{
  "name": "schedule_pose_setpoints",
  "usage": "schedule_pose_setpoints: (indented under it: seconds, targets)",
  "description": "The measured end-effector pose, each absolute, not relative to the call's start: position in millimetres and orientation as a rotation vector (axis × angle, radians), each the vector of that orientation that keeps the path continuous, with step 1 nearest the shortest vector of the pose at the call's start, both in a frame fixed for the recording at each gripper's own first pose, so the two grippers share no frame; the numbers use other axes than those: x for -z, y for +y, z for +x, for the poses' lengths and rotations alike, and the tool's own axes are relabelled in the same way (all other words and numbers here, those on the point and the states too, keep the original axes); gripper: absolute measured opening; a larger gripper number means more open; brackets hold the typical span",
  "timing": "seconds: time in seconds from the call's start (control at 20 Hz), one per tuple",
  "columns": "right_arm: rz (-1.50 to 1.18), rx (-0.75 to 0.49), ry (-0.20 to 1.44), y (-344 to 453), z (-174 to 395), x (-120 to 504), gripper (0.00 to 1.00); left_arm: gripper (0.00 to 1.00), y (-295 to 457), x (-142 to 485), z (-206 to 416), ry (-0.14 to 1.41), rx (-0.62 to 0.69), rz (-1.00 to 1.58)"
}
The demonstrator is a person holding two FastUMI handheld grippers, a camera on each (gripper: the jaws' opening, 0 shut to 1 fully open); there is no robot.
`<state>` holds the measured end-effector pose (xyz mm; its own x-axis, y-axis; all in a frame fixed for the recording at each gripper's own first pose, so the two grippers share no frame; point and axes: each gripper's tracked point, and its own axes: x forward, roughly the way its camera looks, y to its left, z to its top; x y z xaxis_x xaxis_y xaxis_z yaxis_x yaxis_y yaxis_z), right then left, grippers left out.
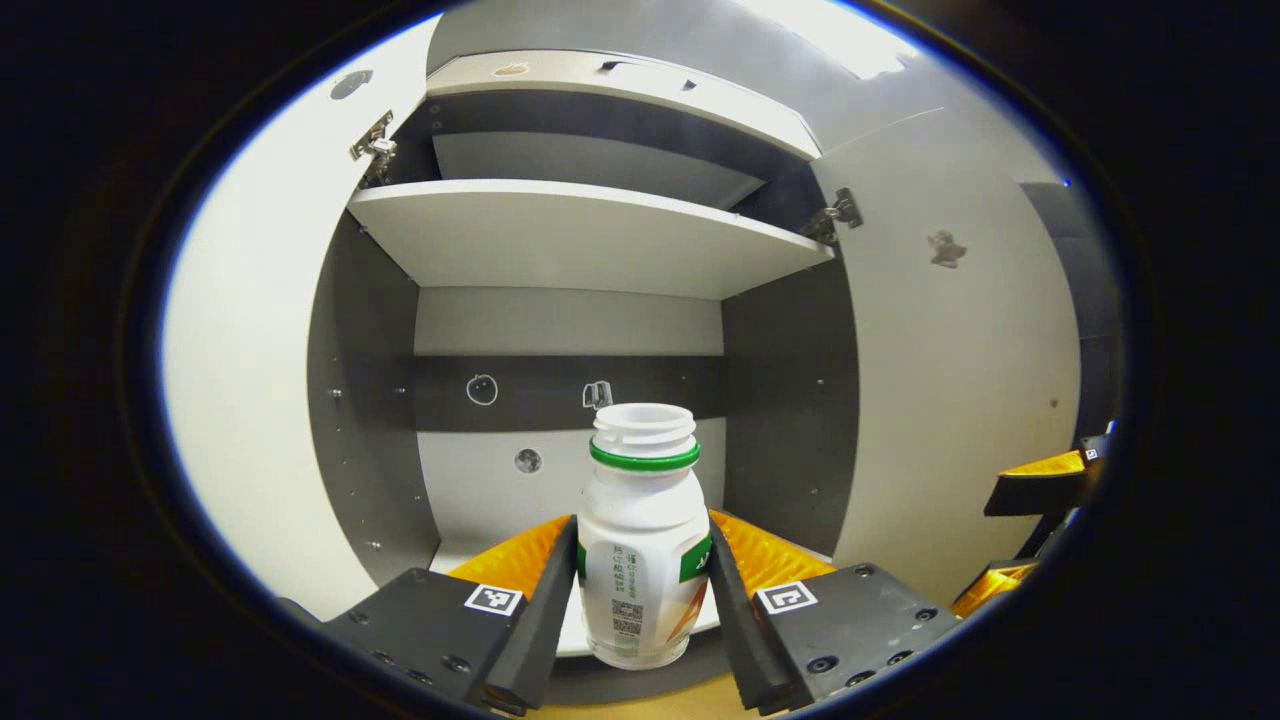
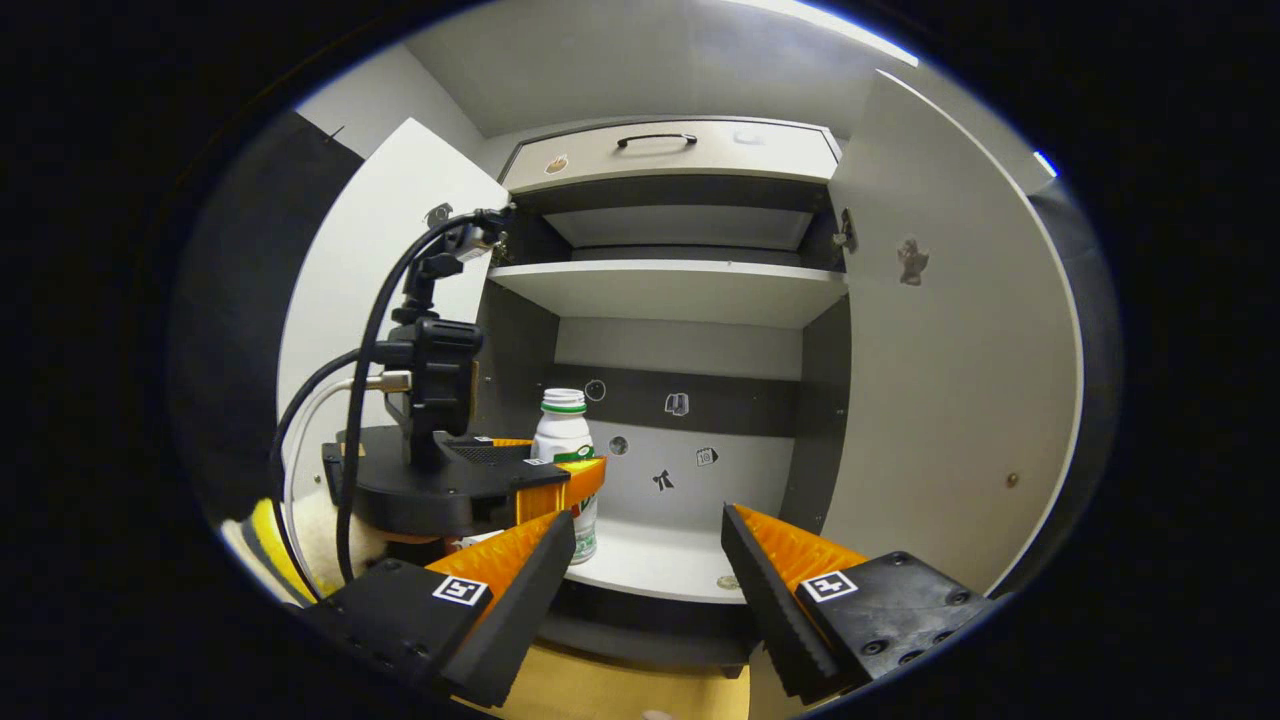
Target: Grasp the bottle in the cabinet with the left hand and place it on the coaster, then close the right door with the right hand and the left door with the left hand.
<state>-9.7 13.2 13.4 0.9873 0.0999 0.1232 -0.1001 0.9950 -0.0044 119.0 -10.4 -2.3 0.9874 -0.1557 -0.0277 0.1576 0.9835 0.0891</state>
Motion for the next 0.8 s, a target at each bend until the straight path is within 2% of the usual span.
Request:
schedule_pose_setpoints:
  seconds: [0.1,0.15,0.35,0.55,0.75,0.8]
  targets:
    - [0.002,-0.055,-0.111,9.4,-26.2,-7.2,0.94,0.70,-16.7,11.3,97.1,0.035,0.193,0.084]
    - [-0.002,-0.034,-0.110,6.9,-35.2,-4.6,0.98,0.70,-21.5,17.2,86.1,0.044,0.214,0.080]
    - [-0.040,0.003,-0.103,-2.4,-66.2,4.5,0.97,0.70,-38.1,34.9,48.1,0.045,0.267,0.045]
    - [-0.040,-0.024,-0.106,-16.5,-81.5,10.2,0.98,0.70,-50.5,52.6,13.5,0.043,0.270,0.037]
    - [-0.049,-0.088,-0.056,-38.3,-90.0,33.3,0.95,0.71,-63.5,73.7,-23.7,0.025,0.209,0.017]
    - [-0.057,-0.107,-0.036,-44.7,-93.3,41.0,0.97,0.70,-67.2,82.3,-34.8,0.023,0.189,-0.010]
